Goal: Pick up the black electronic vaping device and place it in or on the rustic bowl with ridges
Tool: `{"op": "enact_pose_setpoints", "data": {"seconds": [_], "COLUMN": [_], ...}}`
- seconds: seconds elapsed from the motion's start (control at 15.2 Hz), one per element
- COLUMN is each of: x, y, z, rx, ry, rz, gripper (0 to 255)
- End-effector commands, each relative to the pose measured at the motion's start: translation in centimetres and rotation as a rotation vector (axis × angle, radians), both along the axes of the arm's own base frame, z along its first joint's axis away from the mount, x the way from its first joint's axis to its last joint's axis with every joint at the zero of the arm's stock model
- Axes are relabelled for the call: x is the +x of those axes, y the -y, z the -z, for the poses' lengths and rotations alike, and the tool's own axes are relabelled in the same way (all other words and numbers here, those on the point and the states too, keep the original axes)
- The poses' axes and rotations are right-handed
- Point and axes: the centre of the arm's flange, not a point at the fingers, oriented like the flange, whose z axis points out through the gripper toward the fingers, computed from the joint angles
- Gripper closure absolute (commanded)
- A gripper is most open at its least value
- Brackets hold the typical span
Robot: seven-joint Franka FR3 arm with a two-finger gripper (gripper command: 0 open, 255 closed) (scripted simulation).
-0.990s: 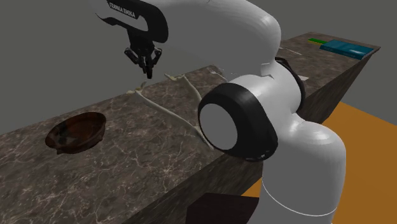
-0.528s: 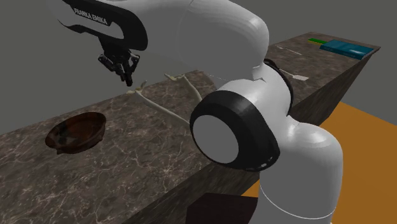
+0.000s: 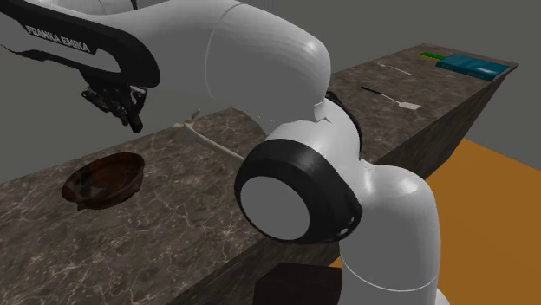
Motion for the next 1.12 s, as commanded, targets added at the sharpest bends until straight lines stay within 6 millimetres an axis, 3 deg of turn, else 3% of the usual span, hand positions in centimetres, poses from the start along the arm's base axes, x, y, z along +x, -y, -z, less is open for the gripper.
{"op": "enact_pose_setpoints", "data": {"seconds": [0.0,0.53,1.06], "x": [-1.9,-9.6,-9.6], "y": [-1.8,-8.8,-8.8], "z": [0.0,0.1,4.4], "rx": [-0.001,-0.001,-0.001], "ry": [0.000,0.000,0.000], "rz": [0.002,0.002,0.002], "gripper": [255,255,255]}}
